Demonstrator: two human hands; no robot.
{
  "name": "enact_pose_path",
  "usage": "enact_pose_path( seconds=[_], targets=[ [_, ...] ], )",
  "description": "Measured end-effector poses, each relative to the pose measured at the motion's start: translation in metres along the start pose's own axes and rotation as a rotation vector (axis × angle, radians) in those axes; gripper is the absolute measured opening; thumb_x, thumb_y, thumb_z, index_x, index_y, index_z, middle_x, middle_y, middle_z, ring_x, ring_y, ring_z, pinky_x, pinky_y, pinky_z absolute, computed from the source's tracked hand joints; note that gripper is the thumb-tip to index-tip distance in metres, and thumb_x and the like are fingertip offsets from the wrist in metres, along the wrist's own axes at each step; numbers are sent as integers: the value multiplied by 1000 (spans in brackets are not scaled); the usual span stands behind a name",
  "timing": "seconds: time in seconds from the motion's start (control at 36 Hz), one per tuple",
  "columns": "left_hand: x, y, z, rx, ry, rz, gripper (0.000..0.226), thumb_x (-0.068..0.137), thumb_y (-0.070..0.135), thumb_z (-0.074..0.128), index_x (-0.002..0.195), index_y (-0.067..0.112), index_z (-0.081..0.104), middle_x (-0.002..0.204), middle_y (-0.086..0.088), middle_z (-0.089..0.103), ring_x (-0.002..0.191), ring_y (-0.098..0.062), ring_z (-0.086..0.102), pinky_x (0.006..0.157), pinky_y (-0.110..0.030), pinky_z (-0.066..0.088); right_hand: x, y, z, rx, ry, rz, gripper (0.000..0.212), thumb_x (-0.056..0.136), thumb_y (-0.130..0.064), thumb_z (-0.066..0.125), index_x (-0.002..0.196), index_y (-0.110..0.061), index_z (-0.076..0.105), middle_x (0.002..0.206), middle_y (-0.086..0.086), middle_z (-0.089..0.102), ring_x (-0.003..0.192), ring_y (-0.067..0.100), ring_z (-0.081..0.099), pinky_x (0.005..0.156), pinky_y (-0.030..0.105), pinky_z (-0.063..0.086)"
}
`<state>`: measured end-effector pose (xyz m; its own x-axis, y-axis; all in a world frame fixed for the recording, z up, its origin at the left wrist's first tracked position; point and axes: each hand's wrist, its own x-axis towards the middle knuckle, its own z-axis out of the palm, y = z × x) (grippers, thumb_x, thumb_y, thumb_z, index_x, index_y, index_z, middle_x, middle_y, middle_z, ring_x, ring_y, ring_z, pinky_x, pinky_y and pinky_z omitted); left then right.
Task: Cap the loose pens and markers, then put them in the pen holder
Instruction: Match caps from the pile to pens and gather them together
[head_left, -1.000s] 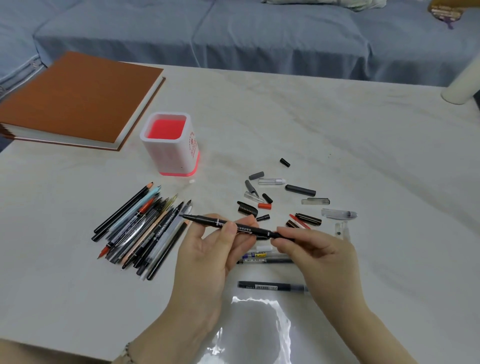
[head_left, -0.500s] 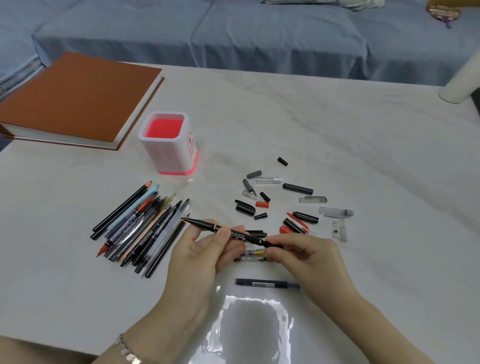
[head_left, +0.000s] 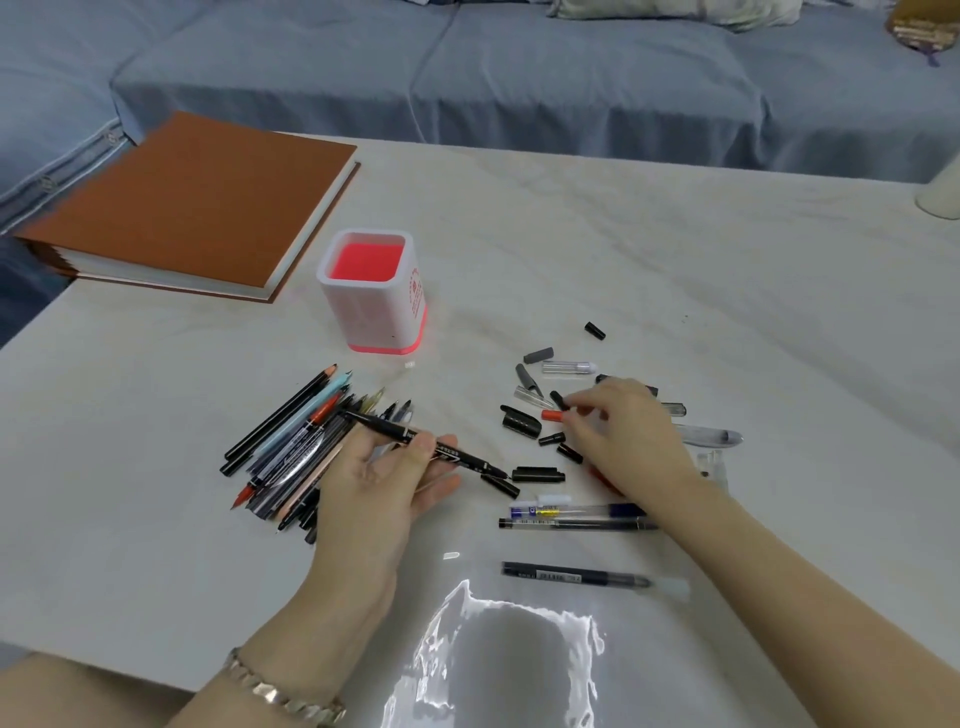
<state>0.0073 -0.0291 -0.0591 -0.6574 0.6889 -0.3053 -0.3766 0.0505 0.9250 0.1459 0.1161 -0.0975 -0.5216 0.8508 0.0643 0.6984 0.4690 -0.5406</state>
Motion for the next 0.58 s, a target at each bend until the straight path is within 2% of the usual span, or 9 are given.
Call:
enact_pose_path(
  seconds=[0.11,0.25,0.36,0.47,0.53,0.58],
  targets=[
    [0,-1,0,27,-14,2,5,86,5,56,87,3,61,74,-4,74,63,-13,68,61,-21,57,25,-5,4,-57,-27,141,27,88,-22,54,109,-9,65,111,12,61,104,25,55,81,27,39],
    [2,-1,1,23,-18,-12,5,86,5,56,82,4,60,77,-5,74,65,-15,69,60,-21,57,39,-2,12,-77,-105,190,16,84,-17,58,90,-7,69,97,12,67,91,26,61,78,33,49],
    [4,-2,3,4,4,-39,10,86,6,57,77,6,57,82,-8,74,66,-17,68,60,-21,57,35,2,6,-95,-128,164,18,83,-9,55,88,2,69,94,18,70,88,28,62,75,31,49],
    [4,-3,7,-46,17,-61,9,86,6,56,78,7,58,80,-7,74,64,-15,68,58,-21,56,12,3,-9,98,0,168,20,87,-13,55,103,-7,65,83,0,60,73,12,51,68,14,35],
    [3,-4,9,-63,18,-67,10,86,6,56,77,8,58,77,-6,74,62,-13,68,57,-20,56,-6,1,-17,220,15,209,24,89,-16,54,112,-11,60,77,-2,56,65,5,51,61,5,37],
    [3,-6,12,-78,11,-84,9,86,6,55,78,8,58,77,-7,75,61,-13,68,57,-20,56,-27,-2,-23,434,-45,301,21,89,-14,55,109,-11,63,73,-2,61,56,-1,57,56,-1,41]
  ],
)
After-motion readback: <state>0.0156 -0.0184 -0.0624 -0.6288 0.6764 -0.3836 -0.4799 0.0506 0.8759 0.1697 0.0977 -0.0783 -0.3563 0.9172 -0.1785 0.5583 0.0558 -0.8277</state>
